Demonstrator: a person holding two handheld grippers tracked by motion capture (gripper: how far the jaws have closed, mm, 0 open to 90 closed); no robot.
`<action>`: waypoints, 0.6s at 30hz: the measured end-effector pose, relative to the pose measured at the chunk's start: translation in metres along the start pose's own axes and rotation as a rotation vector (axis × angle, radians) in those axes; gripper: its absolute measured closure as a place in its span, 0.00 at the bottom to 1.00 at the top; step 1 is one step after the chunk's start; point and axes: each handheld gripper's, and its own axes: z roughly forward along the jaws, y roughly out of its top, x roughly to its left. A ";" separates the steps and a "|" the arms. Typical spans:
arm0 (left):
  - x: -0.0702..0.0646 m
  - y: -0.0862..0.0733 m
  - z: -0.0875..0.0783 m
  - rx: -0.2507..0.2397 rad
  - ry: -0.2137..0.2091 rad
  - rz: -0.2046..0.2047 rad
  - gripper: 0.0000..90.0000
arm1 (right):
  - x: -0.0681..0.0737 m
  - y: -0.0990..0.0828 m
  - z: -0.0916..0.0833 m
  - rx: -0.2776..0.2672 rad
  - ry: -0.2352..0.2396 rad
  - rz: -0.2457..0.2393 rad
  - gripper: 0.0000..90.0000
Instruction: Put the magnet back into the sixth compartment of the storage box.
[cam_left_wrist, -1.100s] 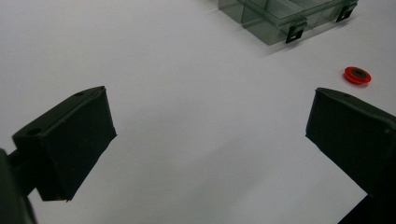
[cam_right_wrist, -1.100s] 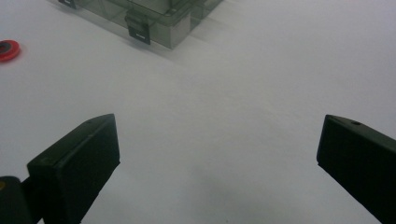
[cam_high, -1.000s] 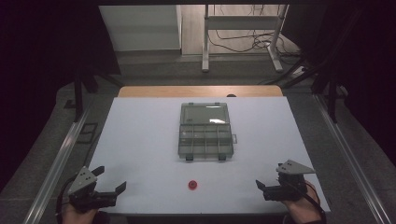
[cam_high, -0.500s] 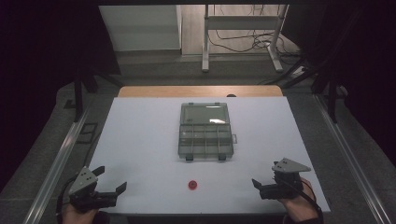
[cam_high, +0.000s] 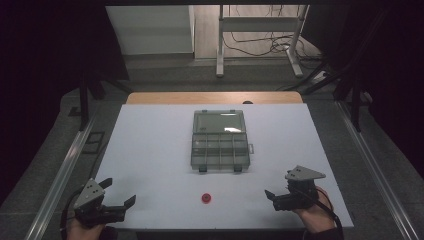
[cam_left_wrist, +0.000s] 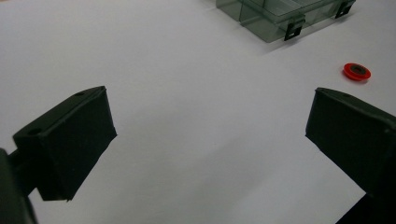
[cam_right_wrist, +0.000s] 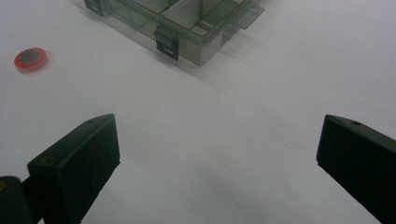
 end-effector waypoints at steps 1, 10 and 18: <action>0.000 0.000 0.000 0.000 0.000 0.000 0.02 | 0.000 0.001 0.000 0.002 0.002 -0.001 0.00; 0.000 0.000 0.000 0.001 0.001 0.004 0.02 | 0.002 0.006 0.004 0.003 0.023 -0.006 0.00; 0.000 0.000 0.000 0.001 0.001 0.004 0.02 | 0.003 0.008 0.007 0.013 0.037 -0.016 0.00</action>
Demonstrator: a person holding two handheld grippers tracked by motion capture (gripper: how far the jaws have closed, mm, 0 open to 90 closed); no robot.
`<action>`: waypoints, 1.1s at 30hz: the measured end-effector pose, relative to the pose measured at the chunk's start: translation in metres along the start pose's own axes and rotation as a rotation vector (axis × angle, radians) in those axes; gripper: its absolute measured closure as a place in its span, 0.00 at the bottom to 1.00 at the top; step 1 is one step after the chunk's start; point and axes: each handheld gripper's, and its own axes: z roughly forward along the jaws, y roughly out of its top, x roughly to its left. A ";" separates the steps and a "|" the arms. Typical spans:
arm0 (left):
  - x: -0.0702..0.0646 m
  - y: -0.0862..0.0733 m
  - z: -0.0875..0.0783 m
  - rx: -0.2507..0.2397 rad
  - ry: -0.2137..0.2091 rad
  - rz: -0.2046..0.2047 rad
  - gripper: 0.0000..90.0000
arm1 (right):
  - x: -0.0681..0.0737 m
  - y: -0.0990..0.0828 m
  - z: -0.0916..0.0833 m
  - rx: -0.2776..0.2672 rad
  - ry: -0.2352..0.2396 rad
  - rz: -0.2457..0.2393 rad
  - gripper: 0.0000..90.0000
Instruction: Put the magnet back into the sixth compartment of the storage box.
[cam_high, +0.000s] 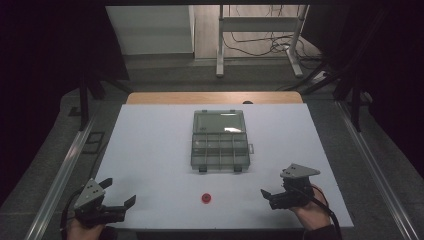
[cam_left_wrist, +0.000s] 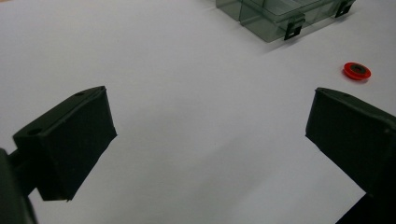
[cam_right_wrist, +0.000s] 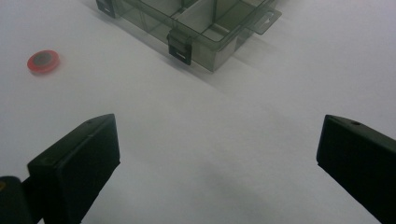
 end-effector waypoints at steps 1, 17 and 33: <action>0.000 0.000 0.000 -0.001 0.000 0.000 0.02 | 0.000 0.001 0.001 -0.001 0.005 0.004 0.00; -0.001 0.000 0.000 0.001 -0.001 0.006 0.02 | 0.011 0.013 0.014 0.011 0.041 -0.023 0.00; -0.001 0.000 0.000 0.000 -0.001 0.014 0.02 | 0.022 0.023 0.028 0.044 0.077 -0.048 0.00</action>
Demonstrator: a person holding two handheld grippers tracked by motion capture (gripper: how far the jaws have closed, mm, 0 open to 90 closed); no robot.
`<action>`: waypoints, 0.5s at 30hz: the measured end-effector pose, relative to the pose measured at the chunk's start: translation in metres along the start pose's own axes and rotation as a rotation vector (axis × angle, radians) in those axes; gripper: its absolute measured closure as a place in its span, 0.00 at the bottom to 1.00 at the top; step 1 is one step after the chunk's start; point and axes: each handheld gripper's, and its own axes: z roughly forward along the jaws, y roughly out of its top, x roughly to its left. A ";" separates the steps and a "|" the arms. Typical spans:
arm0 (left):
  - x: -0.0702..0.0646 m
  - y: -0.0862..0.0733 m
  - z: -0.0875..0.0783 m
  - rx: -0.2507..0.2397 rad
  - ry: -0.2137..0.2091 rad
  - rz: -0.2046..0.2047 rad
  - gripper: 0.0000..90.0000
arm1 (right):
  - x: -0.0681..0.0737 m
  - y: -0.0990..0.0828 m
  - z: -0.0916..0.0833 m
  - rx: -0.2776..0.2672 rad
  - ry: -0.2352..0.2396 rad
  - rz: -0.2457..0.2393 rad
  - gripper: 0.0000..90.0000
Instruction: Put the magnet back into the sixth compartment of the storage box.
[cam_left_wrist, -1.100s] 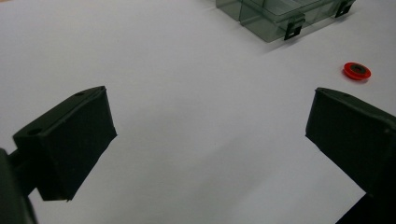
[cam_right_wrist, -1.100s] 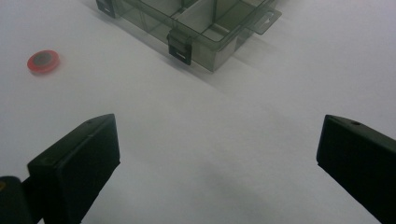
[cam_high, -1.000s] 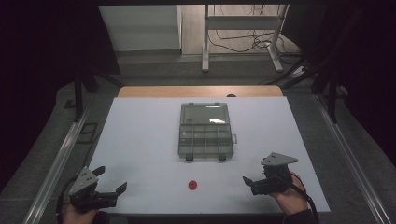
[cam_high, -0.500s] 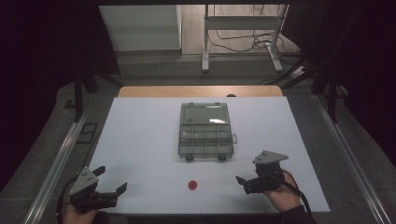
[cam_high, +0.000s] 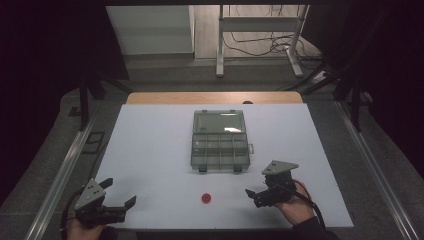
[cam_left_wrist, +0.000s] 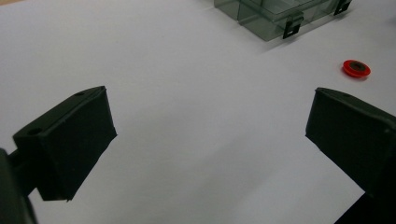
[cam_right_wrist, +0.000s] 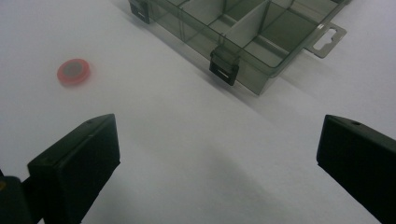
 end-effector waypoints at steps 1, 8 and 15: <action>0.000 0.000 0.000 0.001 0.000 0.000 0.02 | 0.001 0.001 0.002 0.002 0.005 -0.001 0.00; 0.000 0.000 0.000 0.001 -0.001 0.001 0.02 | 0.005 0.006 0.007 0.013 0.014 -0.008 0.00; 0.000 0.000 0.000 0.001 -0.002 0.002 0.02 | 0.010 0.012 0.013 0.030 0.029 -0.014 0.00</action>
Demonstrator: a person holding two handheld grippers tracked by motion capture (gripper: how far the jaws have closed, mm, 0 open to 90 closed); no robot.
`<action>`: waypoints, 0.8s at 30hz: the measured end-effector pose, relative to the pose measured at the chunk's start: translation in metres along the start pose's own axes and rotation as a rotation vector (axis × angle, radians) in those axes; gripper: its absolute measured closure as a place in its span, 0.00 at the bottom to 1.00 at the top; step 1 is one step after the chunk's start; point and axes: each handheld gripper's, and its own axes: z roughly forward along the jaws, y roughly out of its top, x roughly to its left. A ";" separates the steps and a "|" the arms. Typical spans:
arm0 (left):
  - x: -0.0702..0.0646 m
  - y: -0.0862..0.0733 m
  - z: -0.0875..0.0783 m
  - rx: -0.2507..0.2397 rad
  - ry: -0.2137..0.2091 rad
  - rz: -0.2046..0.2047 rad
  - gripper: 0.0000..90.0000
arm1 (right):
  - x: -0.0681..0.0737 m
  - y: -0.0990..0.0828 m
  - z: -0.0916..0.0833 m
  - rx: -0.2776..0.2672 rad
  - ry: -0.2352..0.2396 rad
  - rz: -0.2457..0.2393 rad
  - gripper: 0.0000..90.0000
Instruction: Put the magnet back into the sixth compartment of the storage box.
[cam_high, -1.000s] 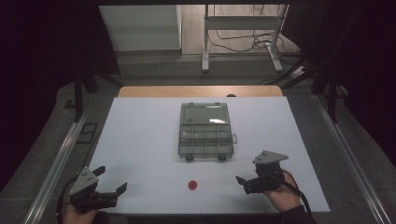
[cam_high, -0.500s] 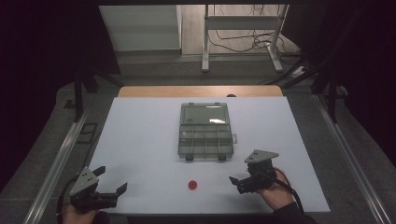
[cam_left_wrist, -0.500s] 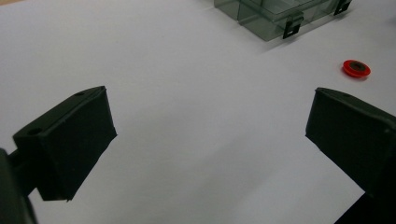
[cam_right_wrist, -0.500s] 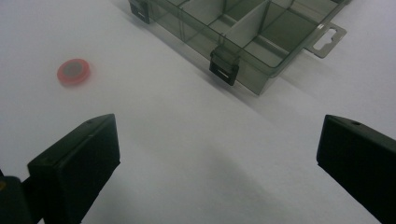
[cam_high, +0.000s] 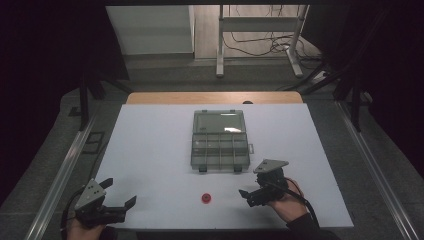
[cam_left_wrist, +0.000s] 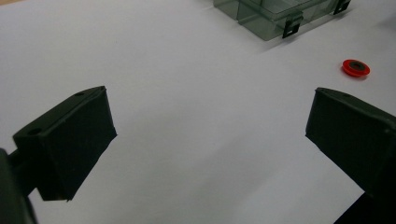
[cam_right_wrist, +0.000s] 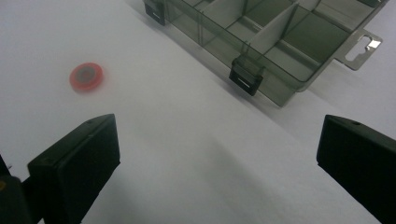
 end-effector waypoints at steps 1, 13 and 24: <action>0.000 0.000 0.000 0.000 0.000 0.000 0.02 | 0.000 0.000 0.000 0.000 0.000 0.000 0.00; 0.000 0.000 0.000 0.000 -0.001 0.001 0.02 | 0.006 0.009 0.010 0.026 0.019 -0.004 0.00; 0.000 0.000 0.000 0.000 -0.002 0.003 0.02 | 0.013 0.018 0.018 0.042 0.040 -0.018 0.00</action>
